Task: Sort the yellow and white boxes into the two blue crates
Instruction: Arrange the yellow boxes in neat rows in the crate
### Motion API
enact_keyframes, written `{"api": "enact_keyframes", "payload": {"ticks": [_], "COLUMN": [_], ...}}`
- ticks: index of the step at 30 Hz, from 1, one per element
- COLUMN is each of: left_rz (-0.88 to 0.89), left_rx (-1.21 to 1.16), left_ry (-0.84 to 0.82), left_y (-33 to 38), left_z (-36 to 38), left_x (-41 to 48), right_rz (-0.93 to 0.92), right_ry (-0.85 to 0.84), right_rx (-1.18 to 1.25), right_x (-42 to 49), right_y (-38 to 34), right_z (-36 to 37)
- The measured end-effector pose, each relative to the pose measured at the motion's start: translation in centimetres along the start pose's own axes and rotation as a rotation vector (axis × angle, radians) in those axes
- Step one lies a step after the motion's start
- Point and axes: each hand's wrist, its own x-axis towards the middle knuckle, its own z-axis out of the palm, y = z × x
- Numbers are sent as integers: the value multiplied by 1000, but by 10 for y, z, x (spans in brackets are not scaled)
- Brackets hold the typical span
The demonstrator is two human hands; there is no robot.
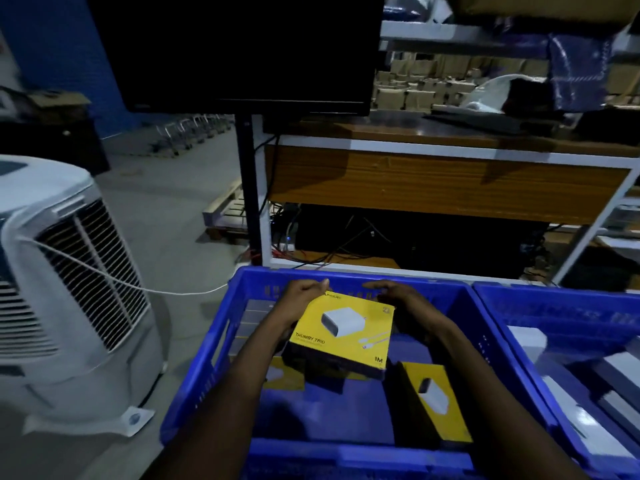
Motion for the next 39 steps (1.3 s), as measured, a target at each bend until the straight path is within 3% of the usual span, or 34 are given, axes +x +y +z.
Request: {"api": "enact_keyframes", "payload": {"ticks": [4,8,13,21,28,33,37,39], "left_rz": [-5,-3,-9,-31,62,121,144,144], "left_rx": [93,145,196,727,1041,1253,1332,1385], "left_ry": [38,77,-10,-258,-274,-275,-289,-302], "left_y": [-8,-2,3,9,-2,-12,-17,-20], "left_z": [7,16,10,15,21,26,30,31], "left_x": [-1,-3,-5,-13,-18,-19,-21,-21], "right_rz": [130,127,91,96,127,130,276,391], "right_ry": [-77,-106,-82,-133,-187,-118,-77,-116], "right_rx": [-1,-188,-262,-457,-587,-631,-799,-747], "right_x": [-1,2,6,8,12,9,10,8], "right_y": [8,16,20,26,36,35,48,54], "right_z": [2,-3,-8,-3,-2,0,-7,-8]}}
